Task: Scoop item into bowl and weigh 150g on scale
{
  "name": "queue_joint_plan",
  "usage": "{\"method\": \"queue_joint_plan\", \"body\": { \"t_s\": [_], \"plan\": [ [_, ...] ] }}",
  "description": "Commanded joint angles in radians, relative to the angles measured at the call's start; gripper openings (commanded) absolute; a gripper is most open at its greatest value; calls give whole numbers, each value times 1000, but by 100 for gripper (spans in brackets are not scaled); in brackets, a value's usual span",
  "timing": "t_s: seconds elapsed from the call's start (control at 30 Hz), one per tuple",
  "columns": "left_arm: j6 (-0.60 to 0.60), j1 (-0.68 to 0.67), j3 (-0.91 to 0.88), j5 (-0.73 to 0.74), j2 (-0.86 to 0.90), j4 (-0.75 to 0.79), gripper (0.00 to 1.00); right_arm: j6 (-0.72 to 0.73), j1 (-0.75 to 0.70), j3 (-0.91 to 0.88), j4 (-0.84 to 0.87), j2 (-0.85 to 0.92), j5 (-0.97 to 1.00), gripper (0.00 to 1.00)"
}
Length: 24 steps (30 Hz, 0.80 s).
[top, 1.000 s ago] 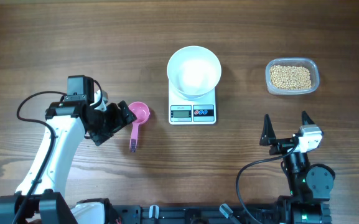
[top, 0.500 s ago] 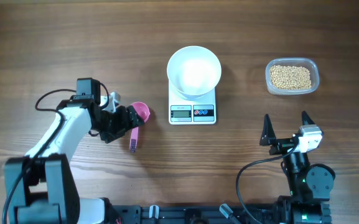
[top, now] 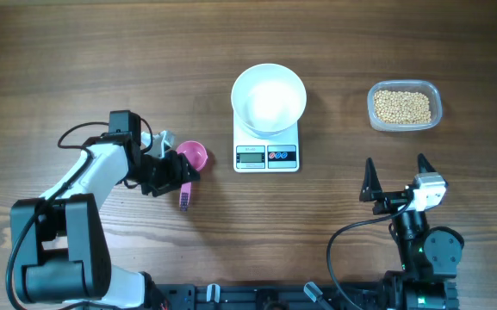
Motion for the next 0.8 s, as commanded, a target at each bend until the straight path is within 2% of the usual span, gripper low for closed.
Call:
{"method": "queue_joint_plan", "body": {
  "t_s": [0.0,0.1,0.33,0.6,0.77],
  "plan": [
    [38,5,-6,27,8,6,53,6,6,-2,5,-8,11,100],
    [42,5,-6,26,8,7,48,5,6,-2,5,-8,11,100],
    [63,6,-6,26,8,7,47,5,6,-2,5,-8,11,100],
    [63,6,-6,26,8,7,34,5,6,-2,5,-8,11,100],
    [63,6,-6,27,8,6,30,6,6,-2,5,-8,11,100]
  ]
}}
